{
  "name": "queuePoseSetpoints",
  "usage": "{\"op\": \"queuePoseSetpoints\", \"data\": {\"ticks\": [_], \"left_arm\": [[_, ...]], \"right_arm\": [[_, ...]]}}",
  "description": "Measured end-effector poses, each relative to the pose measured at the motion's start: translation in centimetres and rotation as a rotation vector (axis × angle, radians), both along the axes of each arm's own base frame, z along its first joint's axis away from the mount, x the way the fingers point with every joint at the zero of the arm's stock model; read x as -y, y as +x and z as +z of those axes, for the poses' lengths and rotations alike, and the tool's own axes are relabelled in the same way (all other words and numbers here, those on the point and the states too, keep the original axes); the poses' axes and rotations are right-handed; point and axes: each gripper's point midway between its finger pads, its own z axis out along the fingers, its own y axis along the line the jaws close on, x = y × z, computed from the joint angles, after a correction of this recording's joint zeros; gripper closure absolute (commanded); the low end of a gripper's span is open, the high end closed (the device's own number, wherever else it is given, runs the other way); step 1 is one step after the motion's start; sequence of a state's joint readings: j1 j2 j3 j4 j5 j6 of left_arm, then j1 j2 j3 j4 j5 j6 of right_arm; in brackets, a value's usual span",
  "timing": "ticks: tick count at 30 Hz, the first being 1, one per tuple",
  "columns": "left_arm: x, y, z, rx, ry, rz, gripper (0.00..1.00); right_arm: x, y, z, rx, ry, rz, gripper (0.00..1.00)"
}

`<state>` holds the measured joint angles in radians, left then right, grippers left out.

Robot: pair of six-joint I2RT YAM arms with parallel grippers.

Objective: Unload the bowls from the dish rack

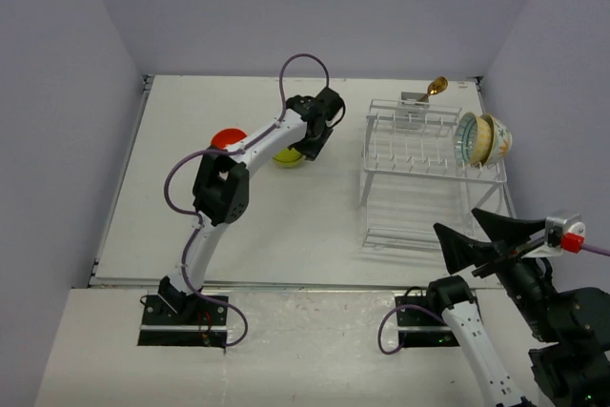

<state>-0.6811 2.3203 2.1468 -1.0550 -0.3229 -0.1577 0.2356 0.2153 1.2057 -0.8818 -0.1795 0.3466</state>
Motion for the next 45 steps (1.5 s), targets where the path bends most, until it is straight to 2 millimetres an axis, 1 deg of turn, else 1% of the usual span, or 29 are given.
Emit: {"op": "queuePoseSetpoints", "data": {"ticks": [2,3,4,6,8,10,12,14,15,16,17,19,20,21,22,23,25,27,29,33,36,38,40,42,45], "left_arm": [[0.1,-0.2,0.4,0.006,-0.002,0.003,0.40],[0.2,-0.2,0.7,0.012,-0.007,0.002,0.34],[0.3,-0.3,1.4,0.021,-0.017,0.004,0.31],[0.7,-0.4,3.3,0.059,-0.059,0.009,0.00],[1.0,-0.8,5.9,0.104,-0.123,0.012,0.00],[1.1,-1.8,9.6,0.163,-0.207,0.005,0.00],[0.8,-3.1,14.0,0.246,-0.310,0.002,0.00],[0.1,-4.7,18.6,0.342,-0.427,0.009,0.00],[-0.5,-5.7,20.1,0.381,-0.484,0.018,0.00],[-1.5,-7.3,21.8,0.417,-0.541,0.027,0.00],[-2.5,-8.7,23.0,0.452,-0.591,0.035,0.00],[-4.9,-11.5,24.8,0.520,-0.682,0.066,0.00],[-6.2,-12.8,25.5,0.549,-0.718,0.088,0.00],[-7.6,-14.1,25.7,0.574,-0.745,0.111,0.00],[-8.8,-15.0,25.7,0.593,-0.758,0.131,0.00],[-9.9,-16.0,25.7,0.619,-0.780,0.154,0.00],[-11.8,-17.5,25.1,0.643,-0.799,0.190,0.00],[-12.9,-18.5,24.0,0.640,-0.798,0.213,0.00],[-13.6,-19.2,22.4,0.620,-0.778,0.227,0.00],[-14.4,-19.9,19.4,0.578,-0.733,0.250,0.00],[-15.3,-20.4,17.6,0.573,-0.709,0.273,0.00],[-16.1,-20.8,16.7,0.586,-0.701,0.287,0.00],[-16.7,-21.2,16.3,0.601,-0.707,0.293,0.00],[-17.0,-21.6,16.8,0.623,-0.732,0.290,0.00],[-16.9,-21.5,17.2,0.635,-0.747,0.286,0.00]], "right_arm": [[0.0,0.1,-0.2,-0.005,-0.001,-0.001,0.01],[0.0,0.3,-0.3,-0.010,-0.002,-0.002,0.01],[0.0,0.4,-0.4,-0.015,-0.003,-0.004,0.01],[-0.1,1.1,-0.6,-0.038,-0.008,-0.009,0.01],[-0.2,2.1,-0.9,-0.074,-0.017,-0.019,0.01],[0.0,3.6,-1.2,-0.124,-0.029,-0.050,0.01],[0.5,5.2,-1.3,-0.175,-0.042,-0.097,0.01],[1.2,6.8,-1.0,-0.216,-0.058,-0.159,0.02],[1.7,7.5,-0.5,-0.234,-0.069,-0.197,0.09],[2.2,8.3,0.2,-0.240,-0.081,-0.233,0.13],[2.9,9.1,0.9,-0.255,-0.099,-0.277,0.17],[4.4,10.8,2.6,-0.275,-0.135,-0.376,0.26],[5.1,11.7,3.3,-0.284,-0.152,-0.425,0.27],[5.8,12.6,3.8,-0.298,-0.172,-0.474,0.29],[6.3,13.5,4.1,-0.314,-0.191,-0.513,0.35],[6.7,14.2,4.1,-0.336,-0.215,-0.542,0.36],[7.2,15.6,3.9,-0.378,-0.265,-0.592,0.35],[7.2,16.9,3.5,-0.413,-0.339,-0.627,0.35],[7.0,18.0,3.0,-0.430,-0.435,-0.669,0.34],[6.3,19.8,1.2,-0.460,-0.672,-0.723,0.36],[6.8,20.3,0.1,-0.469,-0.834,-0.781,0.42],[7.4,20.4,-0.5,-0.471,-0.933,-0.824,0.43],[7.8,20.5,-0.8,-0.475,-0.996,-0.853,0.43],[8.1,20.8,-0.9,-0.480,-1.048,-0.875,0.43],[8.2,21.2,-0.8,-0.483,-1.095,-0.899,0.43]]}}
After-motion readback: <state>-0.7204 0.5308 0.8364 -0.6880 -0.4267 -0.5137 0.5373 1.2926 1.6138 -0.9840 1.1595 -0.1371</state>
